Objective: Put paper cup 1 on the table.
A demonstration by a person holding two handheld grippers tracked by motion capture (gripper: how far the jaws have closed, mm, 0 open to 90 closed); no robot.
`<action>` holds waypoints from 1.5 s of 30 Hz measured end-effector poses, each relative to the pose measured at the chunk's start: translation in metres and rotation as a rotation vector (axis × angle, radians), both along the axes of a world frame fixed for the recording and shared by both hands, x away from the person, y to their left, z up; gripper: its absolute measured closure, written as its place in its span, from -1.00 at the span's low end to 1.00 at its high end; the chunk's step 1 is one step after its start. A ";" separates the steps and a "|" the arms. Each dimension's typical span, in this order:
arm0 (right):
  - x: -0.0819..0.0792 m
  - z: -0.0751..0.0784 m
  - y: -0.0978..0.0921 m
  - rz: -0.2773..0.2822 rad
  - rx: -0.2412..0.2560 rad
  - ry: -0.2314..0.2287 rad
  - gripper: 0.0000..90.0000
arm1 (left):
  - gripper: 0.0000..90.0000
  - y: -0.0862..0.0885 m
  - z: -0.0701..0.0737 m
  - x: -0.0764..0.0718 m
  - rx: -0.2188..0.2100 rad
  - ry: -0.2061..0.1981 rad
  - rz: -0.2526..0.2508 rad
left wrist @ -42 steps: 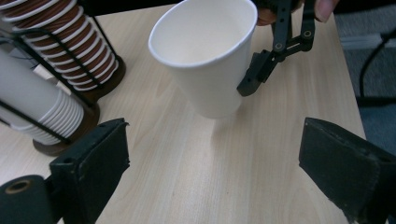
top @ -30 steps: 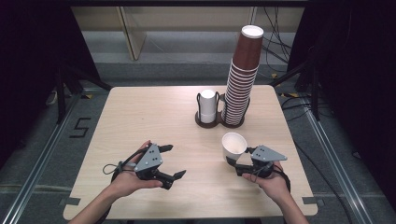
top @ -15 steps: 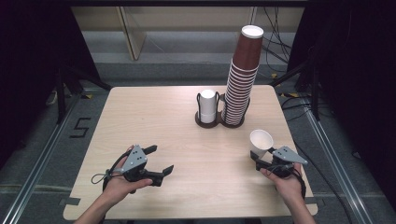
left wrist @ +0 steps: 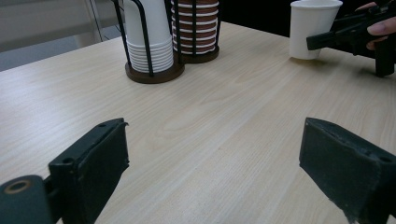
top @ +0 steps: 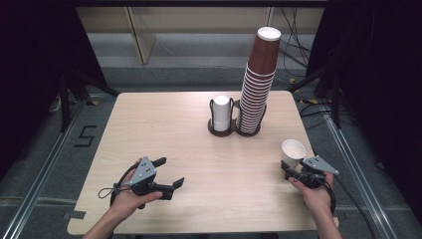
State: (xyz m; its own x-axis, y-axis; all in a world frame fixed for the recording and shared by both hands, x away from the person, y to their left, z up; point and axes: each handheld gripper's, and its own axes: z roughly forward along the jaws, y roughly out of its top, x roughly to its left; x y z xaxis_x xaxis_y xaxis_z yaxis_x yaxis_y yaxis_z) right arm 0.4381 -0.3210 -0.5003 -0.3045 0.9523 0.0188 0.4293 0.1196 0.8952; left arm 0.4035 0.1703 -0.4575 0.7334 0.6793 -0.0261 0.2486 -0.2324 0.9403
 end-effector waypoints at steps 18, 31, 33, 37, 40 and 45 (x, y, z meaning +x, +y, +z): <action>0.000 -0.002 0.007 -0.003 -0.040 0.059 -0.31 | -0.83 -0.002 -0.012 -0.001 0.043 0.018 -0.001; -0.001 -0.001 0.012 -0.002 -0.032 0.104 -0.65 | -0.84 -0.003 -0.014 -0.001 0.049 0.023 -0.008; 0.000 -0.002 0.012 0.002 -0.015 0.103 -0.68 | -0.84 -0.003 -0.014 -0.001 0.047 0.022 -0.010; -0.002 0.000 0.010 -0.023 -0.001 0.100 -0.82 | -0.85 -0.004 -0.014 0.001 0.047 0.030 -0.010; -0.004 0.003 0.011 -0.047 0.024 0.111 -0.89 | -0.85 -0.005 -0.014 0.003 0.050 0.030 -0.011; -0.006 0.004 0.011 -0.046 0.026 0.106 -0.93 | -0.85 -0.007 -0.015 0.005 0.046 0.031 -0.009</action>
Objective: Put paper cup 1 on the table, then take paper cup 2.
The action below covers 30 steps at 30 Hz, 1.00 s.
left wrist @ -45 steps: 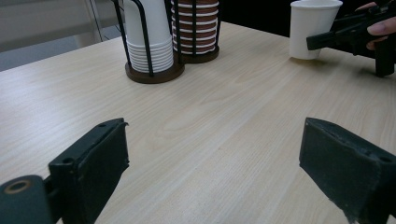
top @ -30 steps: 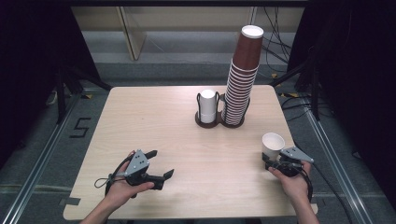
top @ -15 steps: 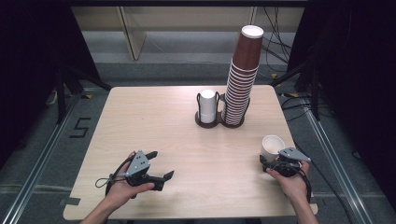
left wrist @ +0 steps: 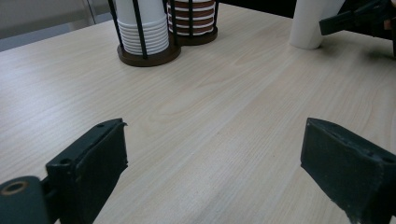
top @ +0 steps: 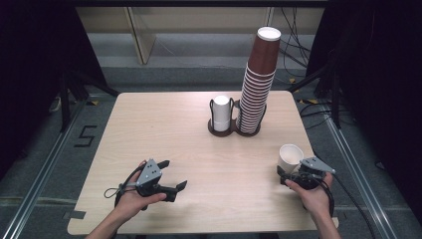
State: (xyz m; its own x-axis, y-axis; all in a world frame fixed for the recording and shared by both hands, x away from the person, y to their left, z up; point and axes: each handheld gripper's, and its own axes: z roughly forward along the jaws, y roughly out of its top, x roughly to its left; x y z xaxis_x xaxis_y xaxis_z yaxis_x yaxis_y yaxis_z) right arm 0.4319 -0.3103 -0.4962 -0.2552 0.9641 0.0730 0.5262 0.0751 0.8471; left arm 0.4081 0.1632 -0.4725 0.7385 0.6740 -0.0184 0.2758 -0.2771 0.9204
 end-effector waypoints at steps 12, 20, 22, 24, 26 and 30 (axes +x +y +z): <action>-0.007 0.016 -0.003 0.000 -0.005 -0.067 -0.99 | -0.85 0.003 0.000 0.000 -0.047 0.032 0.013; -0.009 0.040 -0.001 0.009 0.016 -0.132 -0.99 | -0.86 0.003 -0.001 0.000 -0.074 0.029 0.012; -0.008 0.044 0.000 0.015 0.029 -0.144 -0.99 | -0.87 0.003 0.000 0.001 -0.062 0.024 0.025; -0.008 0.047 0.000 0.011 0.021 -0.153 -0.99 | -0.87 0.001 0.001 0.002 -0.076 0.022 0.032; -0.007 0.050 0.001 0.029 0.011 -0.182 -0.98 | -0.87 -0.001 0.002 0.003 -0.087 0.016 0.028; -0.006 0.054 0.004 0.026 0.003 -0.201 -0.98 | -0.87 -0.004 0.007 0.003 -0.093 -0.005 0.032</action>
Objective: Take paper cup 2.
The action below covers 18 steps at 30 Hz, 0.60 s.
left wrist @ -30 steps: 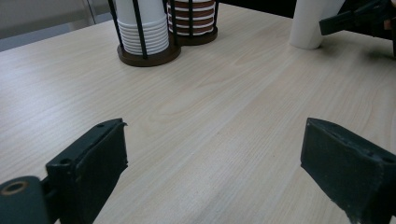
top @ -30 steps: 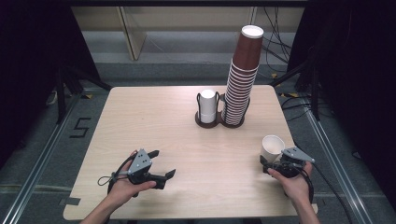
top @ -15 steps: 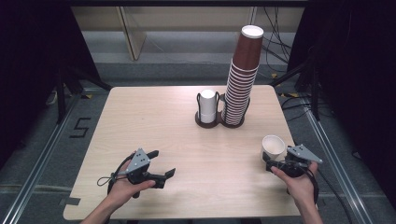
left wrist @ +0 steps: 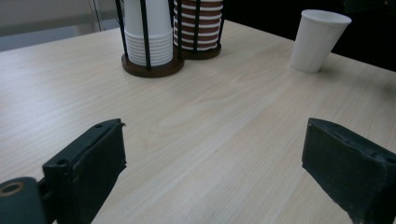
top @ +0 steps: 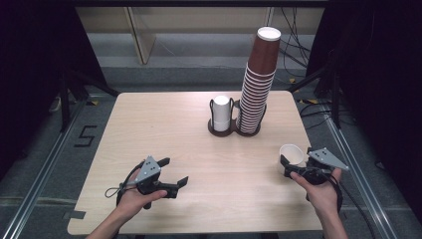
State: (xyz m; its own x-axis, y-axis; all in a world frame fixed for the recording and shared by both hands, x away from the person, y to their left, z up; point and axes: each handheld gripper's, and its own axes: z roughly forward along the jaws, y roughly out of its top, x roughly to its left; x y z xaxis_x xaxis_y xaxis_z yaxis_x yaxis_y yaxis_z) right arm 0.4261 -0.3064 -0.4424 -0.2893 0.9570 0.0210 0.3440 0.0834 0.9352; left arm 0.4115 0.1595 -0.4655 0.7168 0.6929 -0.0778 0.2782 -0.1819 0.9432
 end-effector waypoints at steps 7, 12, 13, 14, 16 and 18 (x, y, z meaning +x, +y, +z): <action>0.004 0.019 0.012 0.020 0.002 -0.012 -0.97 | -0.86 -0.004 0.010 0.007 0.011 -0.027 0.000; 0.012 0.033 0.019 0.045 -0.008 -0.048 -0.96 | -0.86 -0.013 0.021 0.020 -0.001 -0.051 -0.004; 0.016 0.039 0.022 0.056 -0.011 -0.058 -0.95 | -0.87 -0.019 0.028 0.027 -0.008 -0.071 -0.010; 0.018 0.044 0.026 0.057 -0.008 -0.048 -0.95 | -0.87 -0.022 0.032 0.032 -0.006 -0.079 -0.013; 0.021 0.047 0.028 0.060 -0.013 -0.059 -0.95 | -0.87 -0.026 0.036 0.037 -0.005 -0.088 -0.016; 0.029 0.058 0.032 0.076 -0.018 -0.076 -0.94 | -0.87 -0.039 0.048 0.051 0.002 -0.117 -0.023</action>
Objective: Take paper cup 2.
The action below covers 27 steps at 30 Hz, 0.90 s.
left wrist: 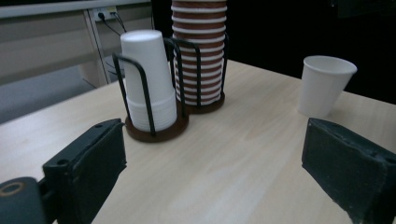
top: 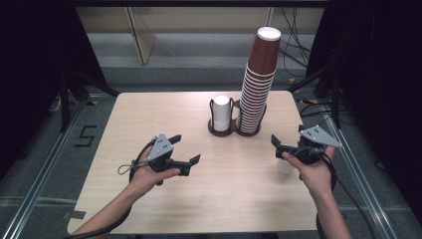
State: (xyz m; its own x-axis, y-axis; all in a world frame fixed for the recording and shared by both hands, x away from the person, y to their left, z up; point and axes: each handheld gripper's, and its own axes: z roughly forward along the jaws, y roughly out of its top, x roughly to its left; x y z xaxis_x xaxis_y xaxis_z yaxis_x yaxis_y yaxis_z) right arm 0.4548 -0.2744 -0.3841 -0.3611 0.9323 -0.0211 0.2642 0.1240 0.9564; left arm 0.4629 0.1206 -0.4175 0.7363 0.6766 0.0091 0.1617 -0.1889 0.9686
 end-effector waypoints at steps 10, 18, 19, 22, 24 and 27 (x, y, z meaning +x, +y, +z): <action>0.033 0.042 0.012 0.040 0.009 -0.041 -0.94 | -0.88 -0.044 0.040 0.043 -0.027 -0.055 -0.023; 0.078 0.095 0.027 0.091 0.087 -0.058 -0.91 | -0.90 -0.092 0.074 0.087 -0.034 -0.086 -0.049; 0.083 0.099 0.028 0.090 0.076 -0.072 -0.90 | -0.90 -0.105 0.079 0.097 -0.023 -0.079 -0.062; 0.099 0.117 0.036 0.103 0.094 -0.056 -0.90 | -0.90 -0.126 0.085 0.116 -0.018 -0.061 -0.077; 0.112 0.126 0.040 0.118 0.090 -0.055 -0.90 | -0.90 -0.137 0.090 0.129 -0.006 -0.062 -0.072; 0.130 0.135 0.046 0.115 0.088 -0.026 -0.88 | -0.90 -0.151 0.095 0.146 0.005 -0.063 -0.055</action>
